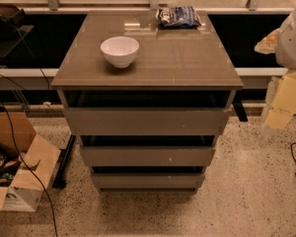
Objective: Open bottom drawer
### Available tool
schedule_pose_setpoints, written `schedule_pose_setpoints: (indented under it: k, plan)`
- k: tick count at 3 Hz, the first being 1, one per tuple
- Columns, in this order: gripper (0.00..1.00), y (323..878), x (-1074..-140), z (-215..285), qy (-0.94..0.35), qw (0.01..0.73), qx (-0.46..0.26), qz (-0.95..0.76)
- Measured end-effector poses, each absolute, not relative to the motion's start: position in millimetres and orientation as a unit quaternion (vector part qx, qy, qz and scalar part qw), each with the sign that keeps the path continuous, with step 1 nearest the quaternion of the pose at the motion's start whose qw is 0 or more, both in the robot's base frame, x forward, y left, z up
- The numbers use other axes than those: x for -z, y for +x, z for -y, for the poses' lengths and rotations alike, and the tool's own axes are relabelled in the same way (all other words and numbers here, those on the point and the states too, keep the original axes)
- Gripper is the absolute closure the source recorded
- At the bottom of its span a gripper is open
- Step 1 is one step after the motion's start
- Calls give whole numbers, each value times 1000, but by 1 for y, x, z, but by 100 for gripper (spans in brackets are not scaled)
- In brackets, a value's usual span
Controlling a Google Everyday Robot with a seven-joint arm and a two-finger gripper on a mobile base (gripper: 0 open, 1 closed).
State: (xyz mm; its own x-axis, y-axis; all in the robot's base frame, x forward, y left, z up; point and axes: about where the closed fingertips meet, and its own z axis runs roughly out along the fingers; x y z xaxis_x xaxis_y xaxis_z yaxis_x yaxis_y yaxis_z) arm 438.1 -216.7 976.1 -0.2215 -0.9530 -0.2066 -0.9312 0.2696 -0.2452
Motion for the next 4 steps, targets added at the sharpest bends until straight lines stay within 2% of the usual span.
schedule_pose_setpoints:
  k: [2, 4]
  plan:
    - [0, 438, -963, 211, -603, 167, 24, -780]
    - [0, 417, -915, 182, -618, 176, -25, -766]
